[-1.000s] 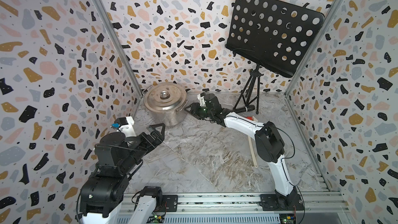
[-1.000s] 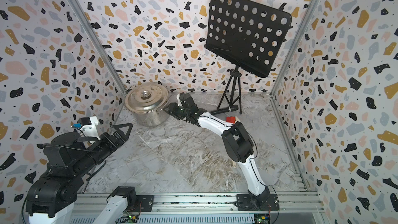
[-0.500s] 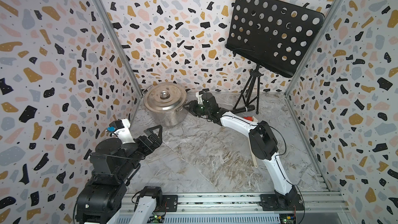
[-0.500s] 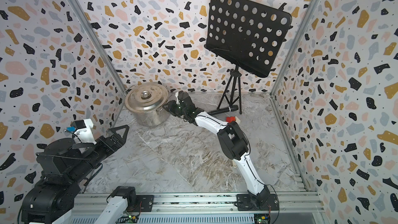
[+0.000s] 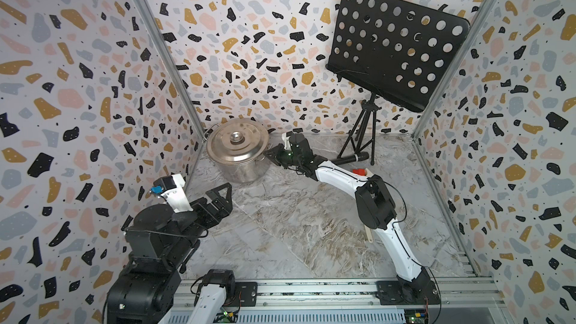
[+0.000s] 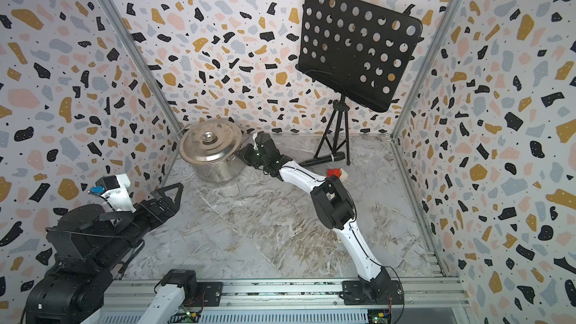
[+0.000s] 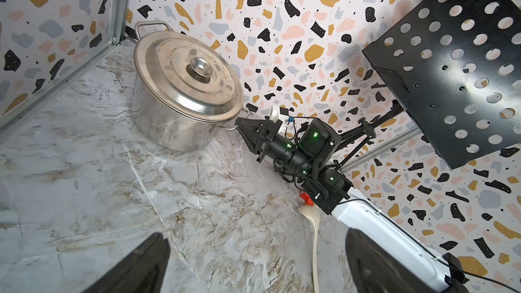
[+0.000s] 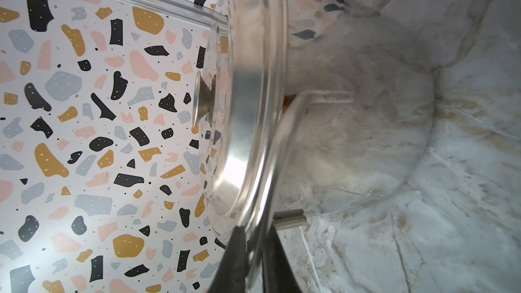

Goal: Stir the soup with a spoon
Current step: Move the pan to the center of the board.

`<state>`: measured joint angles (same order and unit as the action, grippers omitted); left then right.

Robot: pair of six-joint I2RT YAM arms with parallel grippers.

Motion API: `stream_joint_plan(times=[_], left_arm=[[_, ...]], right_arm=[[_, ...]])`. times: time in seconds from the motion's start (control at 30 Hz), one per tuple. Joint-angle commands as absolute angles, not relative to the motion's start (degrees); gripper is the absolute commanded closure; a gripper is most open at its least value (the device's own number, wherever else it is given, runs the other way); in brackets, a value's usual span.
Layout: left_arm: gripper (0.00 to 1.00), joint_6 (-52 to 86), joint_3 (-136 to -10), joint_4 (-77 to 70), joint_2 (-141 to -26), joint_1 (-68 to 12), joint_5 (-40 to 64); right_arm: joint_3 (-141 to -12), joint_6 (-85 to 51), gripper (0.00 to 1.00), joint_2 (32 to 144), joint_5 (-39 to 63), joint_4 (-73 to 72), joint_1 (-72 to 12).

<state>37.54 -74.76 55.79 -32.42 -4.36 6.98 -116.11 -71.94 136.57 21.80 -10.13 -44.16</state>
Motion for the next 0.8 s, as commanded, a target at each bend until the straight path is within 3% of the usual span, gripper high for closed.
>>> stream_joint_plan(times=[0.0,0.2,0.53,0.77], left_arm=[[0.0,36.04,-76.73,54.77,-32.44,-4.66,5.69],[0.01,33.73,-80.25,57.84,-35.35,-4.66,6.43],[0.0,31.25,-87.52,68.52,-45.07,-4.66,7.44],[0.01,36.34,-83.36,67.4,-44.38,-4.66,7.76]], right_arm=[[-117.44,-74.35,0.97,132.32,21.18,-6.46,-44.67],[-109.14,-75.15,1.0,124.9,23.64,-4.5,-44.07],[-80.86,-70.8,1.0,101.74,34.5,-0.02,-38.56],[-65.4,-62.4,1.0,81.73,41.94,16.78,-30.84]])
